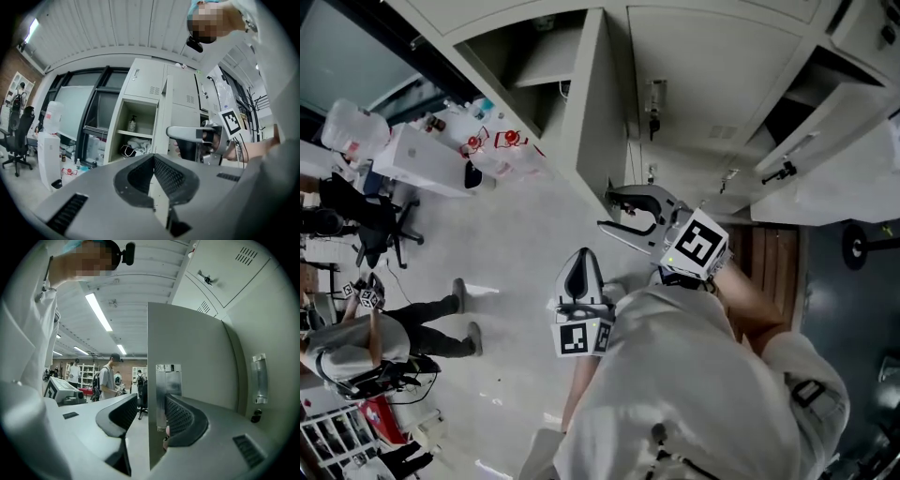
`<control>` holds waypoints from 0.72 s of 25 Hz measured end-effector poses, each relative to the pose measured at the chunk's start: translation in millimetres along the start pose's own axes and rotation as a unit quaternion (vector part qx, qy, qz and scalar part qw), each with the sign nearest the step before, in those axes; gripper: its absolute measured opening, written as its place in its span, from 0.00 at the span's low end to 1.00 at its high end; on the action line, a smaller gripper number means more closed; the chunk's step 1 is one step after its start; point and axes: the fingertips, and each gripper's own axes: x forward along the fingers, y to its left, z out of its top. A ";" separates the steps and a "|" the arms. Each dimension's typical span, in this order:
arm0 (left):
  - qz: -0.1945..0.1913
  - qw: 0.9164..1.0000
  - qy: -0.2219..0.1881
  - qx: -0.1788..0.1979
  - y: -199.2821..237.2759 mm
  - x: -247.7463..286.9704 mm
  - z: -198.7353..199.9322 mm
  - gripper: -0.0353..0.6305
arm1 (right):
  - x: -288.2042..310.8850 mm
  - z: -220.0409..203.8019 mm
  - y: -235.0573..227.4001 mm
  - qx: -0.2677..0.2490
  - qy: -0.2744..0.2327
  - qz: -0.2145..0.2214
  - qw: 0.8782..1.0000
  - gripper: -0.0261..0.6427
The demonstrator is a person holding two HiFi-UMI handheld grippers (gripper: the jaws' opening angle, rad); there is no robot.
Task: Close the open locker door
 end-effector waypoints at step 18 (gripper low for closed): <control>0.017 1.000 0.003 -0.025 69.4 17.9 -1.7 0.06 | 78.4 3.6 -8.2 0.005 0.008 -0.004 1.000 0.24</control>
